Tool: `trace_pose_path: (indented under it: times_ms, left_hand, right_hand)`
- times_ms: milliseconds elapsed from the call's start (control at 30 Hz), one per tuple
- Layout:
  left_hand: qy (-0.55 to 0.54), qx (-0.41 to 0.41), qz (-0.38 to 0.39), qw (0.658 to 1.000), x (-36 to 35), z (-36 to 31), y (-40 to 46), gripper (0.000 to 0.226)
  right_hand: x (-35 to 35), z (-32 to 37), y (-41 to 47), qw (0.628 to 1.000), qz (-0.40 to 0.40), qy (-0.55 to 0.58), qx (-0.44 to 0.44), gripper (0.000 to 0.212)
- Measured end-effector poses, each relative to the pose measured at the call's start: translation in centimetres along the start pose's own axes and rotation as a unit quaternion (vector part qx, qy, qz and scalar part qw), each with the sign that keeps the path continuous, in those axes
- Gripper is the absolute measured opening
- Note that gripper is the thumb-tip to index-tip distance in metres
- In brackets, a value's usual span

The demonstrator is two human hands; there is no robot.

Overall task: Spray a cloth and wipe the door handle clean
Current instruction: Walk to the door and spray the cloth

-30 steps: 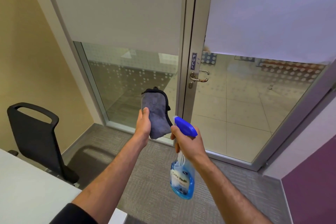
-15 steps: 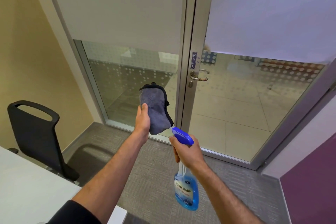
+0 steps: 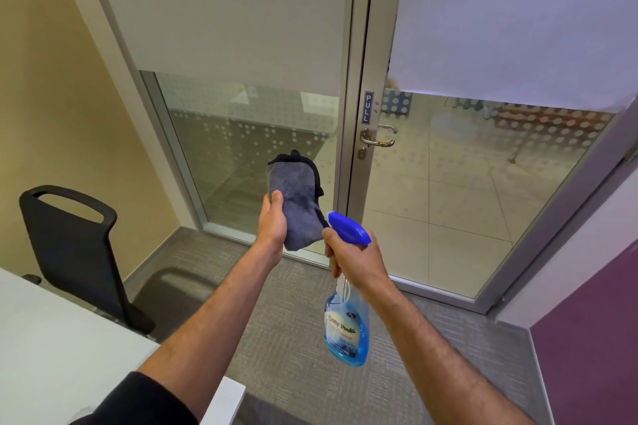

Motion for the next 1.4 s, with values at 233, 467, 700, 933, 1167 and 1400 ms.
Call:
trace_pose_path:
  times_ms: [233, 467, 700, 933, 1167, 1400]
  left_hand:
    - [0.009, -0.006, -0.002, 1.000, 0.7, -0.1, -0.5, 0.021]
    - [0.020, -0.010, 0.000, 1.000, 0.4, 0.4, -1.7, 0.021]
    - [0.012, -0.005, -0.005, 1.000, 0.6, 0.2, -2.1, 0.033]
    - [-0.006, -0.012, -0.001, 1.000, 1.6, -0.1, -2.3, 0.020]
    - [-0.013, -0.007, -0.057, 0.998, 5.4, 0.9, -4.2, 0.031]
    - [-0.012, 0.029, -0.161, 0.986, 13.3, 2.3, -7.1, 0.036]
  right_hand:
    - [-0.2, -1.8, -1.2, 0.999, 0.016, -0.010, -0.041, 0.020]
    - [-0.5, 0.6, -0.9, 0.999, -0.030, -0.014, -0.005, 0.023]
    - [-1.2, -0.4, -2.7, 0.995, 0.063, -0.071, 0.003, 0.040]
    - [0.3, -2.9, -3.5, 0.999, 0.022, -0.025, -0.043, 0.018]
    - [-1.2, -2.0, -3.6, 0.997, 0.044, -0.036, 0.046, 0.024]
    - [-7.0, -3.6, -4.6, 0.985, 0.161, -0.004, 0.067, 0.018]
Point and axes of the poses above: each hand's wrist, its own y-axis towards the middle knuckle, its own x-axis out of the back of the hand, z = x × y, the point moved 1 cm from there along y, towards the middle knuckle, and after that the axes turned 5 degrees about x, right-handed, at the moved point
